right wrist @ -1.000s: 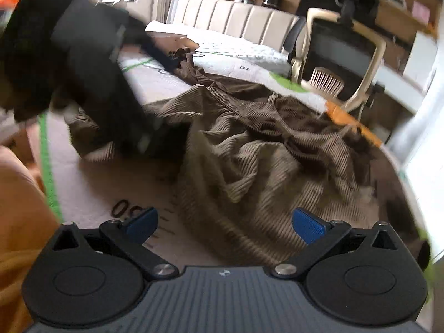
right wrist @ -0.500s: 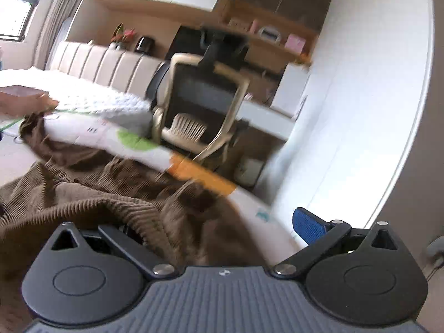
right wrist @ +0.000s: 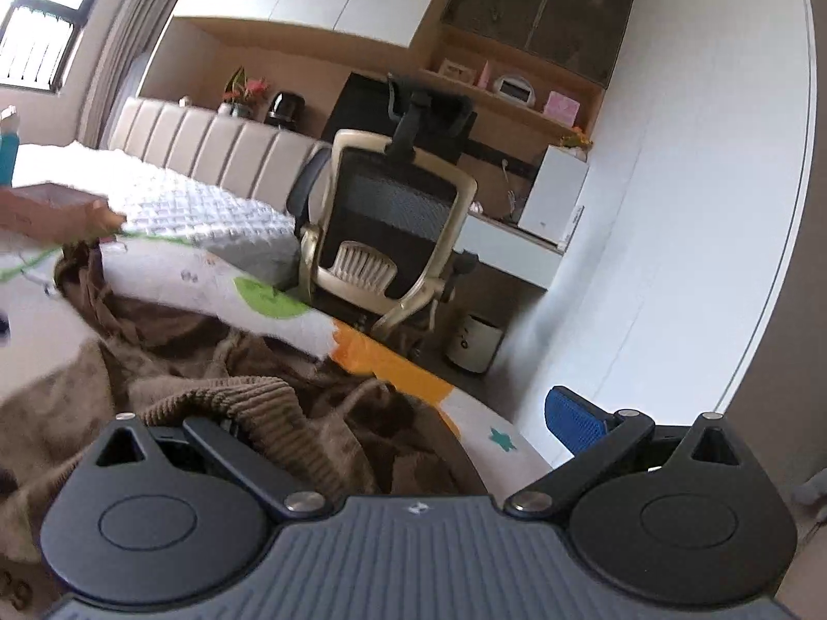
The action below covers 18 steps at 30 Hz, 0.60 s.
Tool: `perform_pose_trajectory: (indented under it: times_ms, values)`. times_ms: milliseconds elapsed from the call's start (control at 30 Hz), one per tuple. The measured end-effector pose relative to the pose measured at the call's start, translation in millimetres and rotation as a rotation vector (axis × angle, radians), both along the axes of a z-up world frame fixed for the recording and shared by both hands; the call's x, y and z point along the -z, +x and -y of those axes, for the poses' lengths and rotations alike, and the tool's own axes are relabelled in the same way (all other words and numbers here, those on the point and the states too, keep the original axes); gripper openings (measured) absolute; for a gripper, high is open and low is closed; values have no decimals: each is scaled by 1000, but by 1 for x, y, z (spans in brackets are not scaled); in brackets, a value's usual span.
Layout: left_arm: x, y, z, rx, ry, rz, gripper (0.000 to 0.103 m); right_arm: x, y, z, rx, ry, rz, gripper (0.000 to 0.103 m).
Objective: Fold clothes
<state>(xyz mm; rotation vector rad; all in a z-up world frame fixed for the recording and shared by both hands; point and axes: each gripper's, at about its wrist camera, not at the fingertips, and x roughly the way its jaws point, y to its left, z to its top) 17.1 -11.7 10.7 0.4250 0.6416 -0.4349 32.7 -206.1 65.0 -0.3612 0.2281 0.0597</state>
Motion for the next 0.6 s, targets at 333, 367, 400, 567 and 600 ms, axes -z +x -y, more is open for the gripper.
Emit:
perform_pose_trajectory:
  times_ms: [333,367,400,567,600]
  values:
    - [22,29,-45,-261,121,26,102,-2,-5,13,-42,55,-57,103]
    - [14,32,-54,-300,117,53,102,0,-6,16,-39,56,-67,103]
    - [6,35,-64,-338,112,80,102,2,-7,20,-37,57,-78,103]
    - [-31,38,-81,-337,-77,72,102,-2,-3,23,-6,100,-72,103]
    - [-32,33,-72,-279,-124,57,102,-4,-2,20,-3,98,-59,103]
